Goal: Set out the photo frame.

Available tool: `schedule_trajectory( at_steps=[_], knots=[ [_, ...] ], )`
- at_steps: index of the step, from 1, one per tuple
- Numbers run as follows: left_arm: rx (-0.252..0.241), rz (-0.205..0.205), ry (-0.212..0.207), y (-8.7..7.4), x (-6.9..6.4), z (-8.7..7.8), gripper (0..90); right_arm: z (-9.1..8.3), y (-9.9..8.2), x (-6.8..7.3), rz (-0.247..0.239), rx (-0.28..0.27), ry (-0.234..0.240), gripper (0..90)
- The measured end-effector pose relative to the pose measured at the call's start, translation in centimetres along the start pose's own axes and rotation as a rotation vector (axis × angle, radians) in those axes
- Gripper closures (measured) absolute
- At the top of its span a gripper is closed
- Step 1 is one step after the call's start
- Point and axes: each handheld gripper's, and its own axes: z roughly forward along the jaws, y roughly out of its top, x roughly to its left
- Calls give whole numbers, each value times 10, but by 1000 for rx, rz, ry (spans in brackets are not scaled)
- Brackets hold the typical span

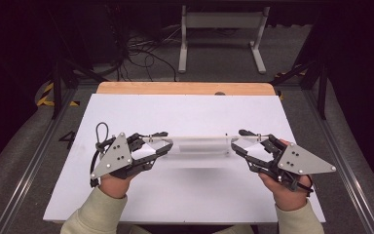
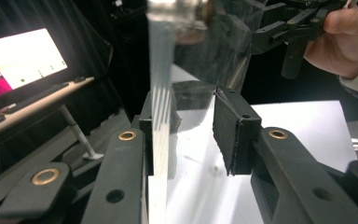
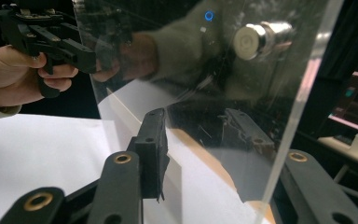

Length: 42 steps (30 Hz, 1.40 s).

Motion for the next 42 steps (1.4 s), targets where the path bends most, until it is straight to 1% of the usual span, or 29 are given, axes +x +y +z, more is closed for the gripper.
schedule_trajectory(
  at_steps=[1,3,6,8,10,12,15,16,18,19,20,22,23,24,25,26,27,29,30,32,33,34,35,36,38,39,40,42],
  knots=[
    [-11,-7,-2,2,0,-2,670,-1,3,1,-2,-3,-5,591],
    [-17,-9,-1,4,0,-4,673,-3,7,3,-1,-17,-5,598],
    [-34,-32,-16,8,-1,-7,681,-4,12,5,19,-19,-1,599],
    [-33,-47,-25,11,-1,-9,683,-6,16,6,43,-11,4,599],
    [-31,-61,-33,13,0,-10,683,-6,19,8,58,-3,3,599],
    [-35,-84,-48,15,0,-12,683,-8,22,9,72,8,5,600],
    [-34,-108,-65,16,0,-13,685,-10,28,11,88,22,10,604],
    [-34,-108,-65,16,0,-13,685,-10,28,11,88,22,10,604],
    [-22,-145,-81,17,1,-13,685,-11,31,12,106,40,15,606],
    [-19,-147,-84,18,1,-13,685,-12,32,12,119,46,21,610],
    [-20,-157,-88,18,2,-13,685,-12,32,12,119,43,23,605],
    [-16,-160,-94,18,2,-13,686,-11,32,11,113,43,18,596],
    [-20,-162,-93,18,2,-12,690,-10,32,11,107,41,8,577],
    [-23,-164,-89,18,2,-11,689,-8,28,9,126,25,-1,568],
    [-26,-163,-70,17,3,-10,682,-8,26,7,130,15,3,568],
    [-31,-162,-65,16,3,-10,676,-7,25,7,140,6,3,567],
    [-38,-164,-52,14,4,-9,670,-6,24,6,144,3,4,567],
    [-45,-180,-37,11,6,-8,641,-5,23,5,143,1,0,563],
    [-49,-192,-32,9,7,-8,622,-4,21,5,145,4,-4,559],
    [-45,-194,-13,6,9,-8,576,-1,18,3,153,11,0,555],
    [-45,-194,-13,6,9,-8,554,-1,18,3,153,11,0,555],
    [-37,-204,0,4,11,-8,554,0,16,2,156,14,2,548],
    [-33,-212,2,1,13,-8,541,3,11,-1,162,21,8,532],
    [-38,-225,2,-2,15,-7,520,6,7,-3,180,25,17,523],
    [-23,-262,-24,-7,17,-3,489,10,1,-7,205,30,34,520],
    [-18,-265,-21,-9,18,-2,486,13,-2,-9,211,40,38,522],
    [-1,-263,-16,-11,18,0,482,14,-4,-9,213,48,35,526],
    [14,-258,-3,-13,18,2,461,18,-7,-12,193,75,12,519]
  ],
)
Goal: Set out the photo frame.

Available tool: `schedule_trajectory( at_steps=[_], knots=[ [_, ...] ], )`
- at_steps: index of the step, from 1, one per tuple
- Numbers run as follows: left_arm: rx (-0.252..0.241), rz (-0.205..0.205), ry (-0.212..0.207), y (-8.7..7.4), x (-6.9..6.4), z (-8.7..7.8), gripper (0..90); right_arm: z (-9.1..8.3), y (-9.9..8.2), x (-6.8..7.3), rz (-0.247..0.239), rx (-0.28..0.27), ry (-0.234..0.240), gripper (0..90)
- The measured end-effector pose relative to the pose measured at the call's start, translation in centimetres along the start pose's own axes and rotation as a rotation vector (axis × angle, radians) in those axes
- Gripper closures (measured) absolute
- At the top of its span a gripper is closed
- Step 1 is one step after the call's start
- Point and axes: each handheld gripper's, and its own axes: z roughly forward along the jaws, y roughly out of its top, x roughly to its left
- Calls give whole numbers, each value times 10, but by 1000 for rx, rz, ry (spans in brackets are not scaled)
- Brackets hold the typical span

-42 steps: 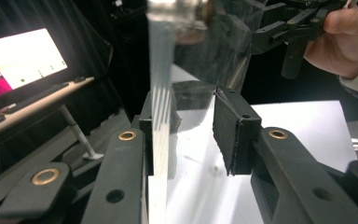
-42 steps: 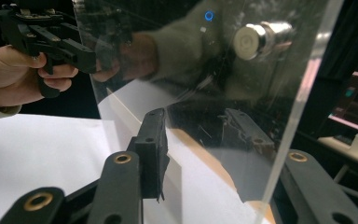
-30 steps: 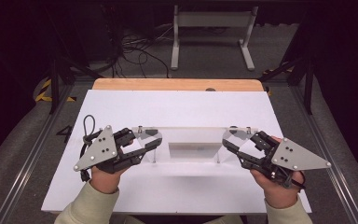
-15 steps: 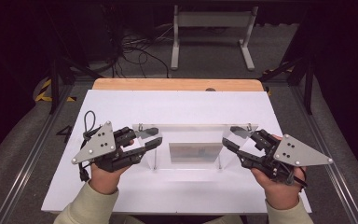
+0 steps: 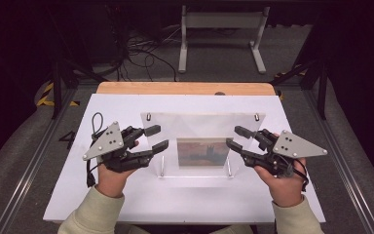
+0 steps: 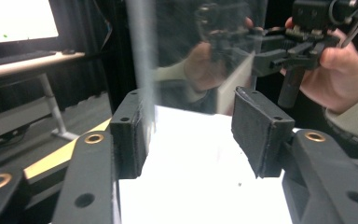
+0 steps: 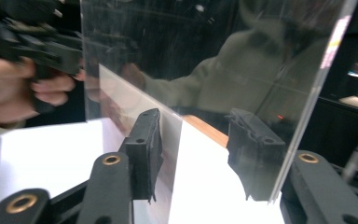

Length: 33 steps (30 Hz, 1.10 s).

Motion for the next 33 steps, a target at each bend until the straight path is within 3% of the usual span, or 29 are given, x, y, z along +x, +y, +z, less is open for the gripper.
schedule_trajectory(
  at_steps=[4,12,20,24,33],
  knots=[
    [23,10,35,-6,4,3,412,5,-5,-8,21,10,-20,510],
    [54,-1,59,-13,9,10,390,15,-12,-14,47,23,-26,473],
    [74,-13,79,-20,15,13,334,17,-18,-20,78,58,-50,373],
    [88,-14,86,-22,16,13,328,17,-19,-21,83,66,-58,334],
    [107,-15,113,-22,17,1,221,8,-12,-22,87,79,-70,250]
  ],
)
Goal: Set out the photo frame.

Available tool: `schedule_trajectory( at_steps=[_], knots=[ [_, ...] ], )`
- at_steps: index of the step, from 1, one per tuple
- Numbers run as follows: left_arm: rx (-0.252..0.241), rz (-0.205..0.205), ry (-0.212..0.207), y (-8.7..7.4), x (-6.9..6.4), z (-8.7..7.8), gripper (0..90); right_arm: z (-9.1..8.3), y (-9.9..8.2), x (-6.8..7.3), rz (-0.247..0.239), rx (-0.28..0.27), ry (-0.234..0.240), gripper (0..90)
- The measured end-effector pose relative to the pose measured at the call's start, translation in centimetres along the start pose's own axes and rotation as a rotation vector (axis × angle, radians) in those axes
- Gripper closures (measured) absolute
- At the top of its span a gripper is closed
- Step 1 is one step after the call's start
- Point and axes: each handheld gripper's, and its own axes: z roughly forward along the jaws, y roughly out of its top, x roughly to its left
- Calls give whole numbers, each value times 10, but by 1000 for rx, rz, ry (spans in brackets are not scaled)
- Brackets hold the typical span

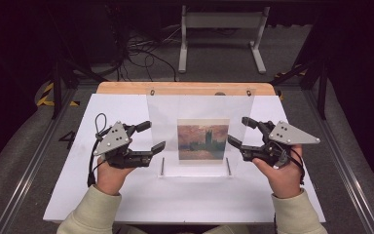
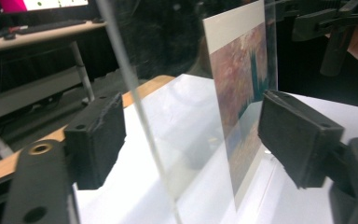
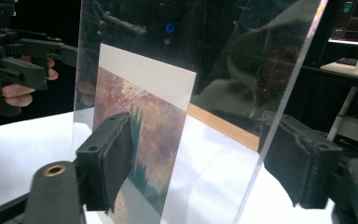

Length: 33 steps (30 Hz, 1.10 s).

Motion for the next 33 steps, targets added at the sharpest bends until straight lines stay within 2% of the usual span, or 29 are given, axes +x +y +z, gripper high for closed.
schedule_trajectory(
  at_steps=[3,8,13,18,20,23,24,26,28,33],
  knots=[
    [19,-7,9,-1,2,-10,199,-4,1,0,-12,15,-4,239],
    [57,-24,28,-5,3,-27,171,-17,1,-4,-5,40,-1,224],
    [86,-41,59,-18,5,-40,147,-32,-8,-9,10,73,-18,209],
    [136,-75,101,-43,13,-51,138,-47,-35,-17,40,133,-57,206],
    [158,-87,128,-59,16,-56,135,-53,-47,-21,56,161,-79,205],
    [169,-116,143,-78,22,-63,130,-62,-65,-25,86,178,-102,203],
    [169,-116,143,-78,22,-63,126,-62,-65,-25,86,178,-102,203],
    [172,-127,151,-94,25,-68,125,-69,-87,-30,109,202,-128,203],
    [176,-136,152,-104,27,-69,123,-70,-95,-32,120,208,-132,203],
    [180,-147,155,-113,30,-69,121,-69,-112,-33,118,234,-139,202]
  ],
)
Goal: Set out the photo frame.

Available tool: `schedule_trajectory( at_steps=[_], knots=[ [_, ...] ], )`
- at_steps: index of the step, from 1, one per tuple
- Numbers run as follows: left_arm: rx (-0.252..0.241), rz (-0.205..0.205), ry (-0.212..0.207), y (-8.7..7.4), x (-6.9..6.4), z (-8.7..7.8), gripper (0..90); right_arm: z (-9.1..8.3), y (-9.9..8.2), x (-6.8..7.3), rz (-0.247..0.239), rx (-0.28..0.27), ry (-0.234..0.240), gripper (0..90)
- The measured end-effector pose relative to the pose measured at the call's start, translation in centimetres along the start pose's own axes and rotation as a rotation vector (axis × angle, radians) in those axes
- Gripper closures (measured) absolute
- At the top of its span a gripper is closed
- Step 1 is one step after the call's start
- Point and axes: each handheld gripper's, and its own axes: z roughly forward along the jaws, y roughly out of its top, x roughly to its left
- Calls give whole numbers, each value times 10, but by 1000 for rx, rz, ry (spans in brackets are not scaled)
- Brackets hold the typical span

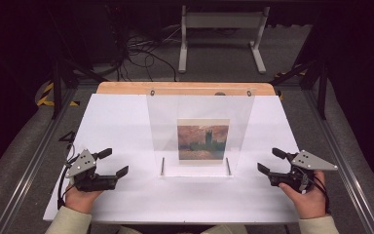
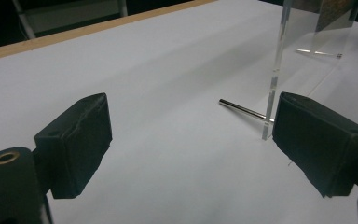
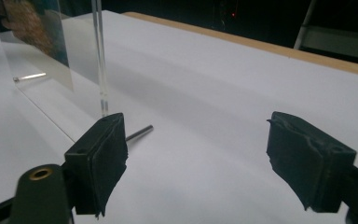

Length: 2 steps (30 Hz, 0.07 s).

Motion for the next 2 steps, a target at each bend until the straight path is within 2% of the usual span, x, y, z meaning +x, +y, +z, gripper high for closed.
schedule_trajectory(
  at_steps=[2],
  knots=[
    [1,-4,2,-2,0,3,119,4,-5,-1,11,10,8,198]
  ],
)
